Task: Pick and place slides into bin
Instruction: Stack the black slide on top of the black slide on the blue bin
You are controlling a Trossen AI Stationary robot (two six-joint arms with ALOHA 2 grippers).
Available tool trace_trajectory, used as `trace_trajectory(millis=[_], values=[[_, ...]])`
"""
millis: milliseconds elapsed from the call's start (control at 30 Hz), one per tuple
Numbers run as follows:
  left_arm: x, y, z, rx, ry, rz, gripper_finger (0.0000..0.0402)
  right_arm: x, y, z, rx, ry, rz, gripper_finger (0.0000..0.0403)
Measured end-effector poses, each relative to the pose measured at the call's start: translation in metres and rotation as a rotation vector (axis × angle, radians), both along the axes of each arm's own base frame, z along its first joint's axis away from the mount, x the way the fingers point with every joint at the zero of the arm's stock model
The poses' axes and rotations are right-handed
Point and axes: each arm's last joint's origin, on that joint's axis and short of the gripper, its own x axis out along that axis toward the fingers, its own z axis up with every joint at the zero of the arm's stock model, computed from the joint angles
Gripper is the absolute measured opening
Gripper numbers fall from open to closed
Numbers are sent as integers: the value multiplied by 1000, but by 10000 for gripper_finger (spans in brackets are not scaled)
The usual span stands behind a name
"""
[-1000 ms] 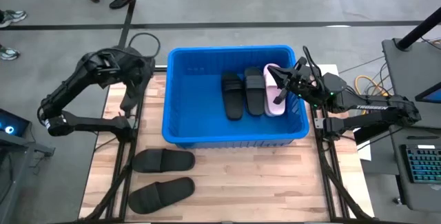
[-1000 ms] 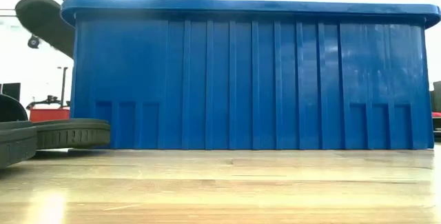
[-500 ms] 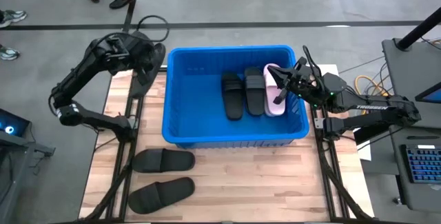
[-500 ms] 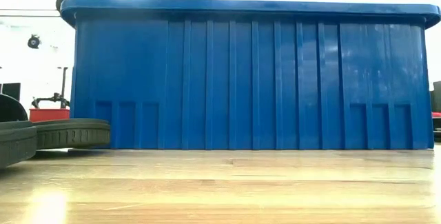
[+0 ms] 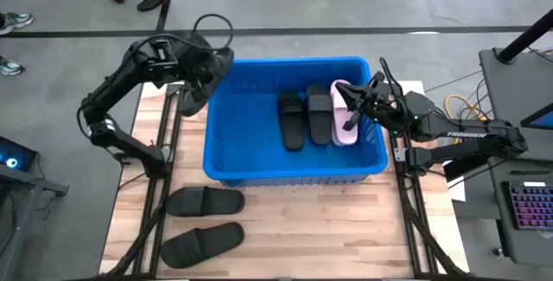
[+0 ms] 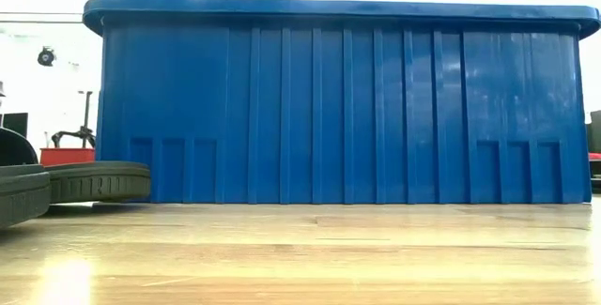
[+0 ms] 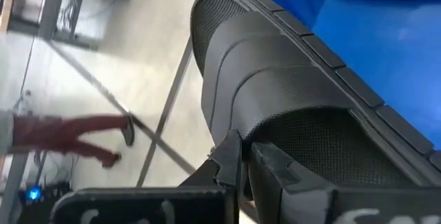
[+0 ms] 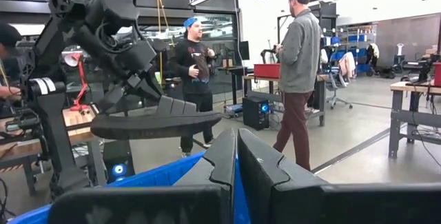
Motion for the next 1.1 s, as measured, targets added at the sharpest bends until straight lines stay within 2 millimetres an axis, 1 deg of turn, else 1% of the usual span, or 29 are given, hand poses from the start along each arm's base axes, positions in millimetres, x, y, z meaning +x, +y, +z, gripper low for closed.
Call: trace_trajectory(millis=[233,367,467,633,800,967,1100], values=[[34,-10,-2,19,-13,-135,0,-1,0,1,17,-16,4,9],[54,-17,-7,29,22,-234,0,-2,0,2,35,-39,-12,9],[68,-23,-12,5,17,-286,0,-4,-1,5,44,-75,-42,9],[91,-26,-17,18,-48,-309,0,-11,0,9,0,-71,-53,9],[115,-27,-32,-17,-64,-263,0,-22,1,15,-47,-69,-66,9],[140,-24,-50,-11,-71,-145,0,-39,3,24,-124,-82,-89,9],[162,-22,-64,-41,-107,-66,0,-54,4,31,-88,-163,-78,9]])
